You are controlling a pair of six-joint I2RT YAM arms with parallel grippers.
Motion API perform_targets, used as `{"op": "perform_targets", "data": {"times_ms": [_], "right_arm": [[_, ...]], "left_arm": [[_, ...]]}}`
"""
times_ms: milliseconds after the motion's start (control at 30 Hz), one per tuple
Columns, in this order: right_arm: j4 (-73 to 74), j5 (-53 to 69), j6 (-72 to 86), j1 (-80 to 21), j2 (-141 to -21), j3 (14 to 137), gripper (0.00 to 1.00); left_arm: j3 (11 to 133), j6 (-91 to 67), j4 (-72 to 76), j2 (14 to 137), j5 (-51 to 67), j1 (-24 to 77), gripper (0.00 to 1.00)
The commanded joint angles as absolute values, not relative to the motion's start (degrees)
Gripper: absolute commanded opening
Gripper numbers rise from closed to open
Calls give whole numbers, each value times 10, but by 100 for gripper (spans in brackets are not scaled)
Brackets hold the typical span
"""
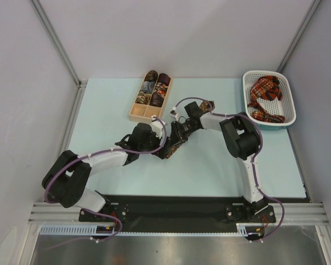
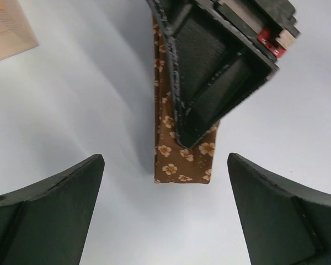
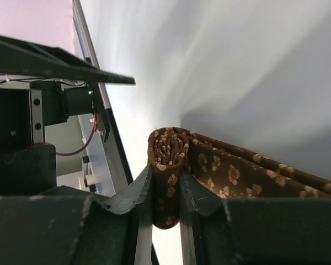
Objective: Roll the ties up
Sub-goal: Roll the tie
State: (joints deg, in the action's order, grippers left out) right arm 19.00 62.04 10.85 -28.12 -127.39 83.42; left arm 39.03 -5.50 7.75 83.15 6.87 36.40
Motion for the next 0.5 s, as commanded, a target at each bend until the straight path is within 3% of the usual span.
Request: {"op": "perform_targets", "data": {"times_ms": [0,467], "right_arm": [[231,599,78,-277,-1293,868,0],[258,562,46,-288,-1304,867,0]], "left_arm": [[423,-18,88,850,103,374,100],[507,17,14,966,45,410,100]]}}
